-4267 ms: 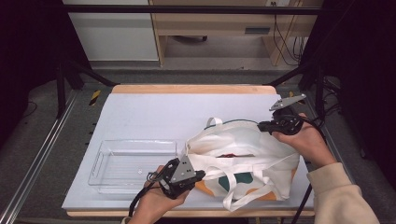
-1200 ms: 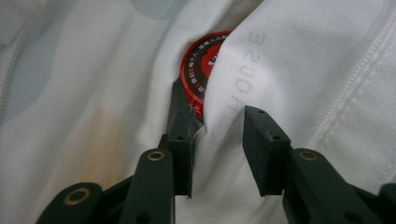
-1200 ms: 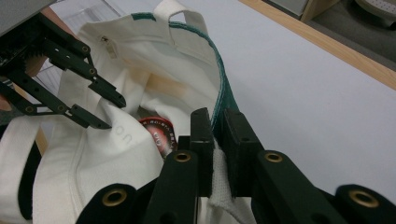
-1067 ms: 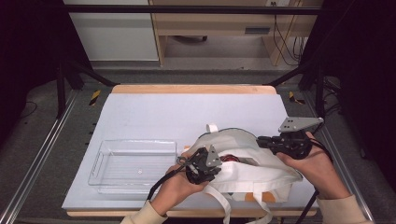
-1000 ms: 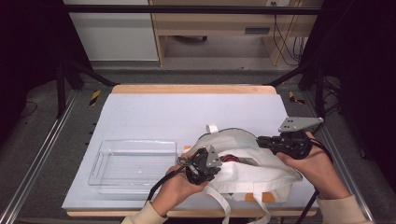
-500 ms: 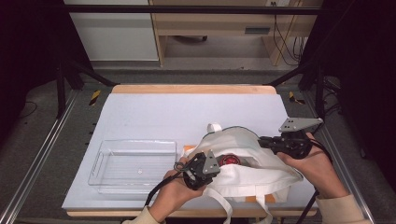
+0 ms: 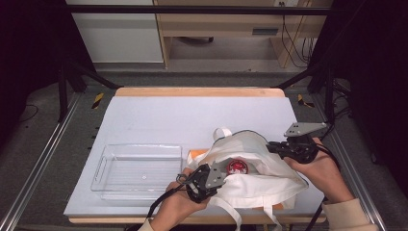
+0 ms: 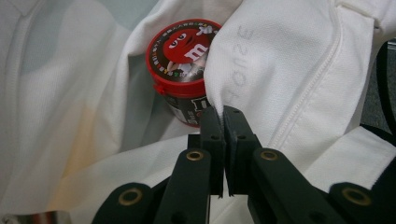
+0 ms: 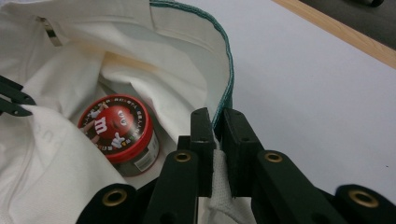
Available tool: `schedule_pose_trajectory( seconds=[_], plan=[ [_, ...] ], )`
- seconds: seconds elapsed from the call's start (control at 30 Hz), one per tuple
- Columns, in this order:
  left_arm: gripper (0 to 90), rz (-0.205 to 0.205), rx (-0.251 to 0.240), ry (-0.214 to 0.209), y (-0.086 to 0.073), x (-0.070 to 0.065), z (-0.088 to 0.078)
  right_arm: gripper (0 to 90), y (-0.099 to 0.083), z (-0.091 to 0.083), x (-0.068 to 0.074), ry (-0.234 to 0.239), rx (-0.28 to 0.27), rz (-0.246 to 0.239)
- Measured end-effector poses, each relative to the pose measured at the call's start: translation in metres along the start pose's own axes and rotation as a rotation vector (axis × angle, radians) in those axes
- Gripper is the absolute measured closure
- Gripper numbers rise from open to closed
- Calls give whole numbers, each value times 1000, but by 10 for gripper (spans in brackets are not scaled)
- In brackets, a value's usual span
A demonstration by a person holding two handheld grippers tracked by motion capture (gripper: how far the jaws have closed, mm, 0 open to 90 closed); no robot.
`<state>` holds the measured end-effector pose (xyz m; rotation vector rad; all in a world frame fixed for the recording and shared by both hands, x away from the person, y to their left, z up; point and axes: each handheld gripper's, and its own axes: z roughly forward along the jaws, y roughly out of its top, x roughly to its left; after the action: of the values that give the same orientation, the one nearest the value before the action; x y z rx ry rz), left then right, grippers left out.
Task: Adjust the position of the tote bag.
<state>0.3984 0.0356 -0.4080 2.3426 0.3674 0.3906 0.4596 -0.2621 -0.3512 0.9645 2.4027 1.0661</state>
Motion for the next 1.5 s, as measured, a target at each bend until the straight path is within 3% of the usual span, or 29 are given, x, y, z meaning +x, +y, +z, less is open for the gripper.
schedule_pose_trajectory(
  seconds=[0.3, 0.53, 1.07, 1.23, 1.5],
  plan=[
    [882, 1, -6, -2, -5, -3, 0, 833, -4, 5, -2, -14, 10, 1],
    [884, 10, -1, -8, -9, -7, -1, 836, -5, 7, -11, -80, 41, -1],
    [887, 11, -12, -15, -17, -13, -3, 841, -14, 26, -39, -153, 62, 67],
    [889, 9, -18, -23, -18, -14, -3, 841, -22, 33, -48, -149, 60, 116],
    [890, 14, -16, -27, -19, -16, -4, 841, -27, 41, -57, -163, 77, 145]
  ],
)
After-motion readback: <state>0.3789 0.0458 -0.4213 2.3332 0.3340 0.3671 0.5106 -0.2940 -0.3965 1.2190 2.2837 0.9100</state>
